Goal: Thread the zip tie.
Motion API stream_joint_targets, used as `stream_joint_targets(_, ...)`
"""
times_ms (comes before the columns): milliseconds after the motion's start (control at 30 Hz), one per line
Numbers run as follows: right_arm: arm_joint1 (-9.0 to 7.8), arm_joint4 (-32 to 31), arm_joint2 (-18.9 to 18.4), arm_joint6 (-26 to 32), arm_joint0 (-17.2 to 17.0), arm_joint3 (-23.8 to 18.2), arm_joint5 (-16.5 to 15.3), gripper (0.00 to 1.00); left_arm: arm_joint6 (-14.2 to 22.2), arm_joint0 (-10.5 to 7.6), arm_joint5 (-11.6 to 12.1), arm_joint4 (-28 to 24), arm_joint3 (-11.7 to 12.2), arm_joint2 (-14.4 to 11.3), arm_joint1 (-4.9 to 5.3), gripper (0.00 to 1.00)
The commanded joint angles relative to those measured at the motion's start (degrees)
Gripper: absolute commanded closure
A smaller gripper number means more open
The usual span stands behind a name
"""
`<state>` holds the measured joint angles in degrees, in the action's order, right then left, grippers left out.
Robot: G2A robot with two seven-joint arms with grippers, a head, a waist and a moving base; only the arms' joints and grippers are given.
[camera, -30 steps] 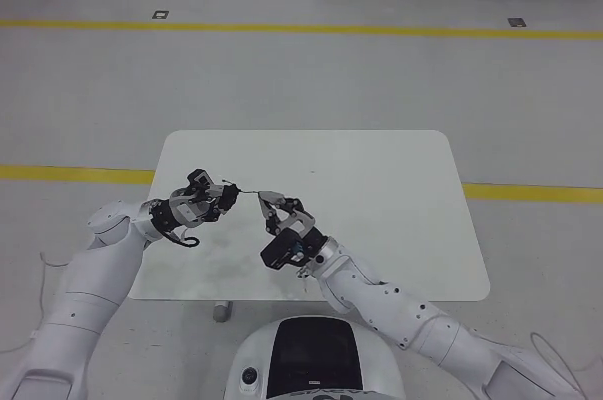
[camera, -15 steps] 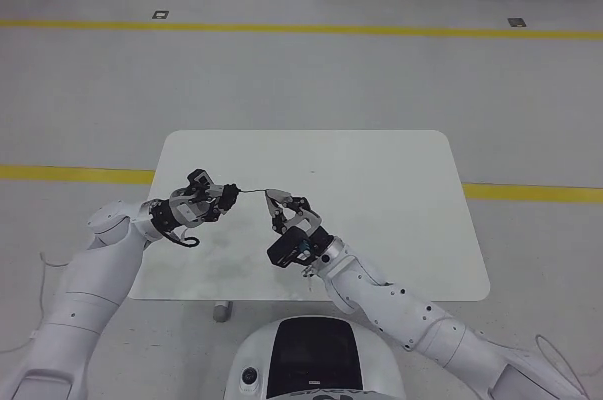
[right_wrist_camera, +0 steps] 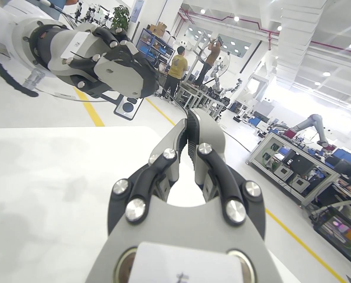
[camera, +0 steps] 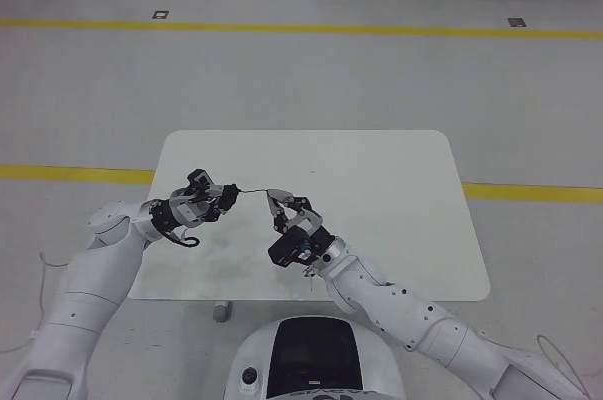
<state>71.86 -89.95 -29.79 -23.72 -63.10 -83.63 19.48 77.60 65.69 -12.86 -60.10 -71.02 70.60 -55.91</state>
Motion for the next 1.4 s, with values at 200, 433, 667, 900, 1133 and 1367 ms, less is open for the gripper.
stream_joint_targets(200,-0.06,0.00,-0.07,0.01,-0.11,0.08,0.00,1.00,0.00,0.00,0.00,0.00,0.00,0.00,0.00,1.00)
stream_joint_targets(433,-0.14,0.00,-0.33,-0.03,-0.42,0.03,0.00,1.00,0.00,0.00,0.00,0.00,0.00,0.00,0.00,1.00)
stream_joint_targets(667,-0.20,0.00,-0.44,0.04,-0.61,0.07,0.00,1.00,0.00,0.00,0.00,0.00,0.00,0.00,0.00,1.00)
stream_joint_targets(900,-0.20,0.00,-0.46,0.29,-0.64,0.19,0.00,1.00,0.00,0.00,0.00,0.00,0.00,0.00,0.00,1.00)
stream_joint_targets(1133,-0.10,0.00,-0.45,0.74,-0.69,0.49,0.00,1.00,0.00,0.00,0.00,0.00,0.00,0.00,0.00,1.00)
stream_joint_targets(1367,0.10,0.00,-0.50,1.65,-0.65,0.85,0.00,1.00,0.00,0.00,0.00,0.00,0.00,0.00,0.00,1.00)
